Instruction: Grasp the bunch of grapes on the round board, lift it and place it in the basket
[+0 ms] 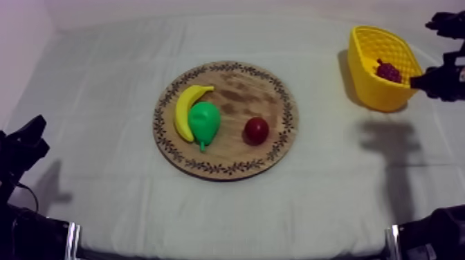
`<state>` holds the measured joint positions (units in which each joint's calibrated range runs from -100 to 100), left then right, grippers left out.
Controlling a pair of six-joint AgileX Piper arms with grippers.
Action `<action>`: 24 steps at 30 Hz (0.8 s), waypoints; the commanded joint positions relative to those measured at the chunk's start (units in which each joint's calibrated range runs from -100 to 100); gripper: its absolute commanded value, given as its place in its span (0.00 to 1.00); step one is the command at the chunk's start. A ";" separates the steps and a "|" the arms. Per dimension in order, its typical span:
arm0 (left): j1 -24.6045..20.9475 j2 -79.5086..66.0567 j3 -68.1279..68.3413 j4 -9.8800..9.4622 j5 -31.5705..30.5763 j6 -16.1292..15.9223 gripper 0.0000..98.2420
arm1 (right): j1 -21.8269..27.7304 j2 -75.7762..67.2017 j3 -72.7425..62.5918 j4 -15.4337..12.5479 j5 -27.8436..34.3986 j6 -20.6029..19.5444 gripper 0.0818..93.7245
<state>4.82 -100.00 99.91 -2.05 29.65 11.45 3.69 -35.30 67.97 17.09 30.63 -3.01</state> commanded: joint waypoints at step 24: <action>0.00 0.00 -0.02 -0.02 0.01 0.00 0.00 | -0.78 -39.34 30.84 -9.28 -8.02 3.78 0.01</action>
<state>4.82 -100.00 99.91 -2.05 29.65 11.45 2.67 -71.66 98.35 12.51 23.15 -3.93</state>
